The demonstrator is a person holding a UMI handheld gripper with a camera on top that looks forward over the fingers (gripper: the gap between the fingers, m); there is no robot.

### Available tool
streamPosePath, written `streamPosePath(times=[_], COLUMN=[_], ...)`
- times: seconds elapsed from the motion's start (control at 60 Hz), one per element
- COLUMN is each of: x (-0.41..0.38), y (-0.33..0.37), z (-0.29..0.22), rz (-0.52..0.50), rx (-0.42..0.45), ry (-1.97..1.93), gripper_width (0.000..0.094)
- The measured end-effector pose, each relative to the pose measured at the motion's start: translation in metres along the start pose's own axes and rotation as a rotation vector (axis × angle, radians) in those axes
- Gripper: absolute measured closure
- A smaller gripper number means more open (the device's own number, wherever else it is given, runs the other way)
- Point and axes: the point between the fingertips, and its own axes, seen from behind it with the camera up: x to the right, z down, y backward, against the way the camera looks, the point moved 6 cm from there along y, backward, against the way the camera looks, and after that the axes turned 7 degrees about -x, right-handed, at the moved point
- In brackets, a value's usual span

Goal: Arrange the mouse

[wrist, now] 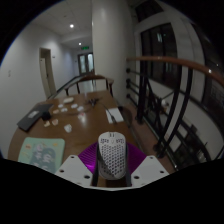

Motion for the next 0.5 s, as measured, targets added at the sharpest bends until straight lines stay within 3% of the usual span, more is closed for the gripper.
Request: streamPosePath(times=[0.15,0.267,0.367,0.5], x=[-0.067,-0.154,-0.217,-0.257], y=[0.087,0.118,0.095,0.04], z=[-0.06,-0.082,-0.051,0.008], rz=[0.073,-0.02,-0.097,-0.105], rx=[0.182,0.269,0.201,0.045], ry=[0.037,0.038,0.055,0.155], gripper_width=[0.0539,0.0514,0.0509,0.0508])
